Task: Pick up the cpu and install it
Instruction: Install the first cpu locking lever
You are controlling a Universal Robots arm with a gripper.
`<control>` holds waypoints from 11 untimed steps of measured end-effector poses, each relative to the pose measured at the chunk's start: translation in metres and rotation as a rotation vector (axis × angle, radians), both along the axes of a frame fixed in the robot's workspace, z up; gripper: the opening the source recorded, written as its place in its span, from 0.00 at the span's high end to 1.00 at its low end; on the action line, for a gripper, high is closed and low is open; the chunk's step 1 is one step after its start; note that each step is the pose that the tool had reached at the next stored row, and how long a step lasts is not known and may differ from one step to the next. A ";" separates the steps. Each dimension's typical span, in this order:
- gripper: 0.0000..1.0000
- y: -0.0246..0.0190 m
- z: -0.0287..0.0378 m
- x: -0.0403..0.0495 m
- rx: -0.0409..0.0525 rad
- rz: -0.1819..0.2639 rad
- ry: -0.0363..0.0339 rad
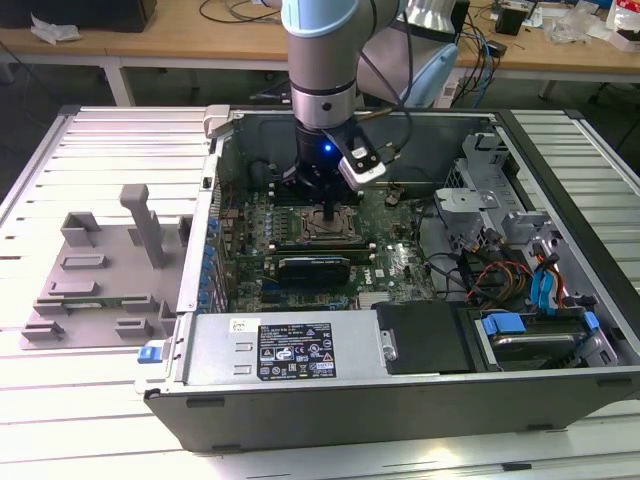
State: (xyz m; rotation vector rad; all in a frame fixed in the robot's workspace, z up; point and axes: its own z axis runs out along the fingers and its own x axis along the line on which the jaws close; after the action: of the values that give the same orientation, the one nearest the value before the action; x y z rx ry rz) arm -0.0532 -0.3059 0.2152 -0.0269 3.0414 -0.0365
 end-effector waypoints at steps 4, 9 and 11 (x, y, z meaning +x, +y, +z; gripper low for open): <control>0.89 0.0000 0.0140 0.0000 0.0000 0.000 0.0000; 0.89 -0.0022 0.0139 0.0025 -0.0086 -0.002 0.0141; 0.89 -0.0042 0.0135 0.0039 -0.0085 -0.002 0.0171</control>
State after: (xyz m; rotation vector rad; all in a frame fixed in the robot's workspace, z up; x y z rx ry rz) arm -0.0492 -0.3101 0.2287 -0.0244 3.0584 -0.0496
